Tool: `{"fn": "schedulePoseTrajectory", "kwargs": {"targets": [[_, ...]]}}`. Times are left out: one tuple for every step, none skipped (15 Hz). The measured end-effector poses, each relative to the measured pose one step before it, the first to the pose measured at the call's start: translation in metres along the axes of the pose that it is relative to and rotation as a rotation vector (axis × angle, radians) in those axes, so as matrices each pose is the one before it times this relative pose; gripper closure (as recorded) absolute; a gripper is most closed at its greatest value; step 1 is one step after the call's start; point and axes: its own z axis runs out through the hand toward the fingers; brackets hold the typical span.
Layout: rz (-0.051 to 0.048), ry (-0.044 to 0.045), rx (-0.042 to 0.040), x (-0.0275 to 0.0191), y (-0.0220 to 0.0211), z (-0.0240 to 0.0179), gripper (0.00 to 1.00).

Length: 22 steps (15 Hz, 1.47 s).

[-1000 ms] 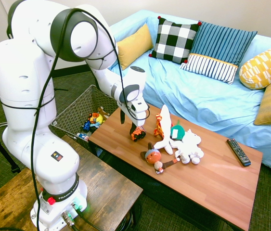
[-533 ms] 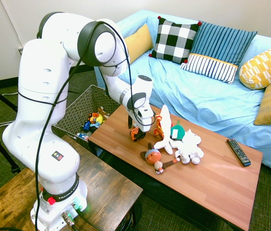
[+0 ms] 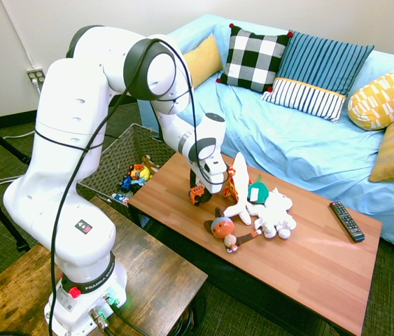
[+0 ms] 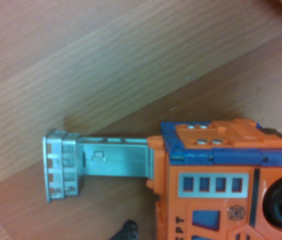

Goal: Put the toy car in the basket

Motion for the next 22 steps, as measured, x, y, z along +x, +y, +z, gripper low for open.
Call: {"fn": "schedulePoseTrajectory", "kwargs": {"targets": [[0.00019, 0.00063, 0.00255, 0.00122, -0.00090, 0.00155, 1.00], [-0.00025, -0.00087, 0.00172, 0.00097, -0.00086, 0.00136, 1.00], [-0.00111, -0.00133, 0.00150, 0.00052, -0.00076, 0.00036, 1.00], [-0.00080, 0.00074, 0.00198, 0.00030, -0.00102, -0.00056, 1.00], [-0.00055, 0.00135, 0.00255, 0.00025, -0.00116, -0.00097, 1.00], [-0.00114, 0.00273, 0.00312, 0.00022, -0.00157, -0.00137, 1.00], [-0.00170, 0.00447, 0.00365, -0.00006, -0.00123, -0.00134, 1.00], [-0.00303, 0.00567, 0.00826, -0.00084, -0.00151, -0.00164, 1.00], [-0.00343, 0.00576, 0.01105, -0.00140, -0.00130, -0.00317, 1.00], [-0.00951, 0.00805, 0.01947, -0.00418, -0.00138, -0.00830, 1.00], [-0.02201, 0.01285, 0.02554, -0.00985, -0.00262, -0.01527, 1.00], [-0.04043, 0.02165, 0.03246, -0.01887, -0.00826, -0.02370, 1.00], [-0.05454, 0.03459, 0.03330, -0.03203, -0.01623, -0.03113, 1.00], [-0.05460, 0.03539, 0.01392, -0.03913, -0.01914, -0.03263, 1.00], [-0.05701, 0.03239, 0.00247, -0.04673, -0.02116, -0.03563, 1.00], [-0.06021, 0.03067, 0.00049, -0.05423, -0.02551, -0.03872, 1.00], [-0.05809, 0.01581, -0.00118, -0.05353, -0.02635, -0.03146, 1.00], [-0.05815, 0.00649, -0.01010, -0.05010, -0.02389, -0.01460, 1.00], [-0.03547, 0.01389, -0.01817, -0.03554, -0.02140, 0.00534, 1.00], [-0.00838, -0.00044, -0.00752, -0.01399, -0.01869, 0.01181, 1.00], [-0.00208, 0.00058, -0.00998, 0.00379, -0.01697, 0.01239, 1.00], [0.00174, 0.00626, -0.01423, 0.01162, -0.01560, 0.00674, 1.00]]}}
